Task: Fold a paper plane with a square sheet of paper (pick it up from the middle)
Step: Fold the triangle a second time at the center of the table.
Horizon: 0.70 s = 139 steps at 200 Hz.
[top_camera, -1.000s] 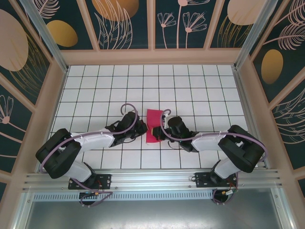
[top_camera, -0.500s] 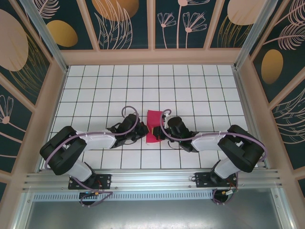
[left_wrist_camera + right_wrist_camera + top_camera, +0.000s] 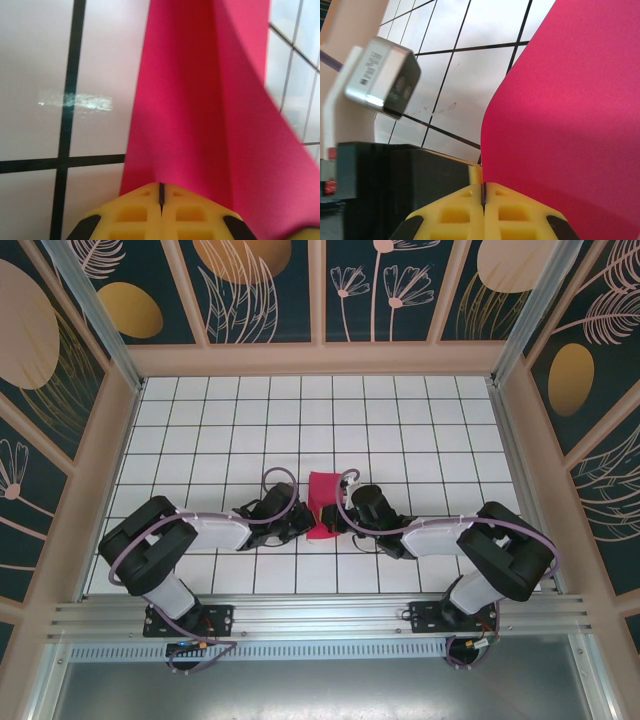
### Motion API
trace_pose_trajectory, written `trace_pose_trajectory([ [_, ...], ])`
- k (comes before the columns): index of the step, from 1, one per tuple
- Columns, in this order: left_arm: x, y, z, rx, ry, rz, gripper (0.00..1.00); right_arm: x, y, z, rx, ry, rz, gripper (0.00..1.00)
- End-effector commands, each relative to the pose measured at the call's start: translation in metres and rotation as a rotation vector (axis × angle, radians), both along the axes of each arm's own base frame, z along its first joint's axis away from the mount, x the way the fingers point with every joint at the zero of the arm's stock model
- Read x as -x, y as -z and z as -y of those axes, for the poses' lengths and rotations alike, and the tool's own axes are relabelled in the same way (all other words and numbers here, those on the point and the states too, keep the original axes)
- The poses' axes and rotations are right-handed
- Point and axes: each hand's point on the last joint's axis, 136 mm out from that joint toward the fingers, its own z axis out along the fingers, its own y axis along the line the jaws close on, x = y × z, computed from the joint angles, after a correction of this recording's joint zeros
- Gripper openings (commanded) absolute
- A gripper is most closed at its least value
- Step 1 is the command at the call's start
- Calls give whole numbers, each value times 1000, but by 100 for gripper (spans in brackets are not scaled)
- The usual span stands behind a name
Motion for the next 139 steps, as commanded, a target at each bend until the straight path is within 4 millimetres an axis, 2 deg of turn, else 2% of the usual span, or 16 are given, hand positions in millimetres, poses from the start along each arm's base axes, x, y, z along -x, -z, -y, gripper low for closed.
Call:
trace_pose_trajectory([
  [1,-1,1,7,5,27,5,0,-6,0,2,34,-1,16,0],
  [28,-1,8,3,-37,31,4,0,-6,5,12,55,-27,-1,0],
  [72,1,18,2,-80,57,-7,0,-5,7,14,58,-149,-24,0],
  [139,-4,18,0,-123,67,8,0,-19,13,18,68,-232,-32,0],
])
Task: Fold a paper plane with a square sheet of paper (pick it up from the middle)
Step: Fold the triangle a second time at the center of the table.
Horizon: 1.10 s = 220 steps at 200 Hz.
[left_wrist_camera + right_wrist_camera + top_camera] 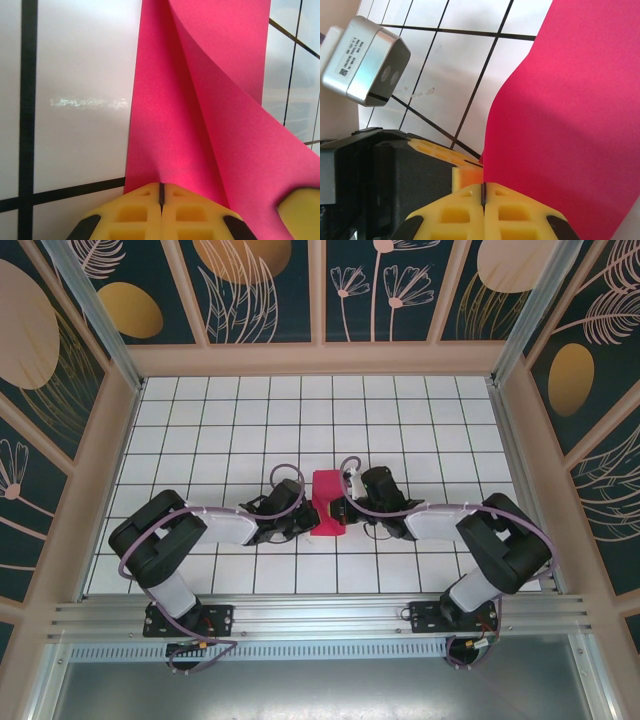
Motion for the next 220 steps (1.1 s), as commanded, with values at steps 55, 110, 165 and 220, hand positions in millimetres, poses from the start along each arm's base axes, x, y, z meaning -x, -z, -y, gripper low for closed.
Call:
trace_pose_trajectory([
  [55,5,15,-9,-90,18,-21,0,-1,7,6,-35,-78,-31,0],
  [110,6,22,-9,-106,27,-33,0,-2,13,15,-44,-115,-46,0],
  [165,6,22,-8,-104,31,-33,0,-12,20,25,-54,-118,-66,0],
  [220,7,25,-8,-110,39,-38,0,-17,26,22,-54,-167,-74,0],
])
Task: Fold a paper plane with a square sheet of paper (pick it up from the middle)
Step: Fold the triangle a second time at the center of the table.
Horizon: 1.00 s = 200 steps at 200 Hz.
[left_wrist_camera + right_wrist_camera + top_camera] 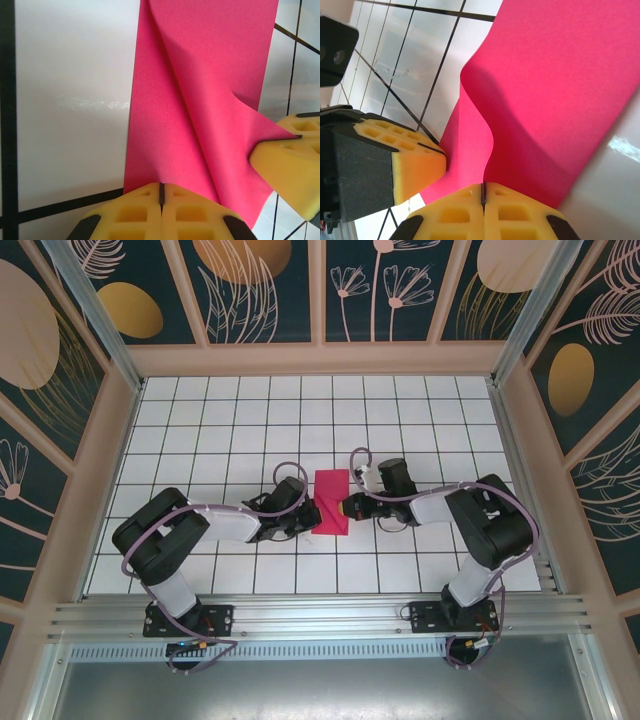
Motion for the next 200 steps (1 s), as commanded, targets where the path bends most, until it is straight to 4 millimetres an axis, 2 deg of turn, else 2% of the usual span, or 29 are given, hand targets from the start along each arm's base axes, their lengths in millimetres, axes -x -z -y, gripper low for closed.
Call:
trace_pose_trajectory([
  [1,11,24,-11,-89,16,-48,0,-2,-2,-5,-16,-59,9,0],
  [67,11,26,-13,-103,19,-51,0,-12,7,-6,22,-107,4,0],
  [128,10,26,-13,-111,18,-50,0,-17,7,-6,25,-112,8,0],
  [200,10,25,-14,-113,14,-49,0,-22,-7,-4,16,-108,34,2],
])
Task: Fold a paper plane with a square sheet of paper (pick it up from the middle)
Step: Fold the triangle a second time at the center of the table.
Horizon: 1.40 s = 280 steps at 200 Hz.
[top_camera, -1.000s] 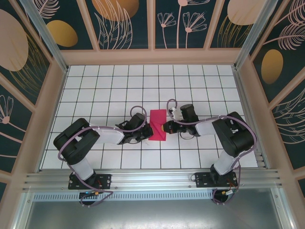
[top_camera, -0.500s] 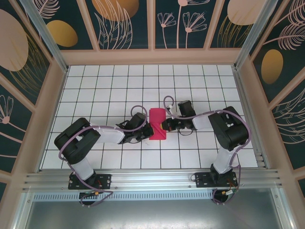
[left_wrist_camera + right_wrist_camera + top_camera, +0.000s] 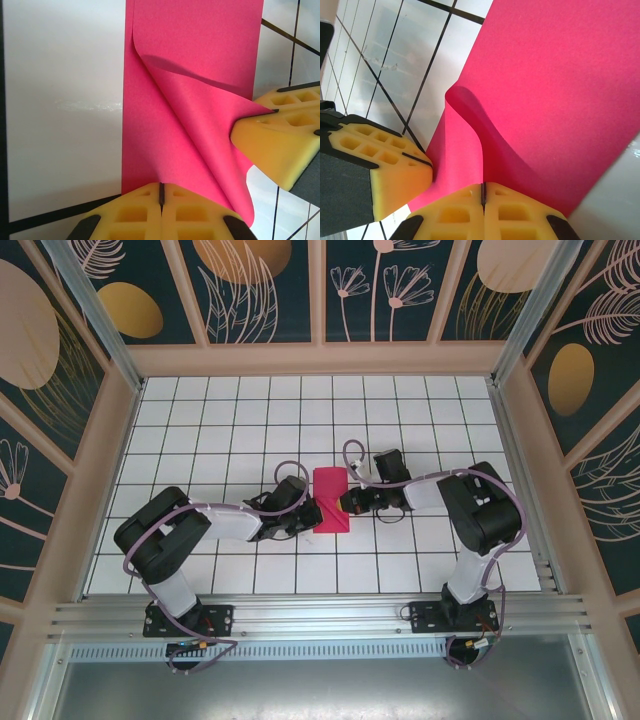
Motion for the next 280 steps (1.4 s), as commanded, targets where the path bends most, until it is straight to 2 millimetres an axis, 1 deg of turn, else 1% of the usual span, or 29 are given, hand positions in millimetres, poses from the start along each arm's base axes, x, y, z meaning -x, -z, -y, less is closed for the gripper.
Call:
trace_pose_trajectory([
  [1,12,25,-17,-111,8,-53,0,-8,-15,-1,-22,-16,39,2],
  [15,12,25,-16,-109,11,-55,0,-11,-18,1,-20,-2,52,2],
  [32,12,25,-16,-110,10,-52,0,-10,-20,-1,-33,-19,48,2],
  [119,10,21,-12,-98,11,-47,0,-10,-2,-1,-3,-16,13,2],
  [150,7,14,-11,-84,4,-33,0,-11,5,2,20,-7,6,2],
  [165,5,9,-9,-75,3,-23,1,-10,9,2,27,-6,0,2],
  [182,3,8,-8,-74,-2,-22,3,-10,11,3,38,-4,-2,2],
  [184,1,-1,-6,-57,-3,-6,4,-10,11,3,38,-4,-3,2],
  [186,1,-4,-5,-50,-3,-1,4,-10,11,3,39,-4,-3,2],
  [199,-2,-14,-4,-37,-12,19,6,-10,13,4,43,-3,-4,2],
  [225,-12,-42,0,13,-37,78,14,-9,13,3,46,-8,-4,2],
  [246,-19,-62,8,71,-45,120,15,-9,14,4,50,-6,-3,2],
  [267,-26,-70,21,131,-45,131,10,-9,15,4,52,-4,-5,2],
  [280,-29,-68,29,161,-44,125,9,-9,15,4,52,-4,-5,2],
])
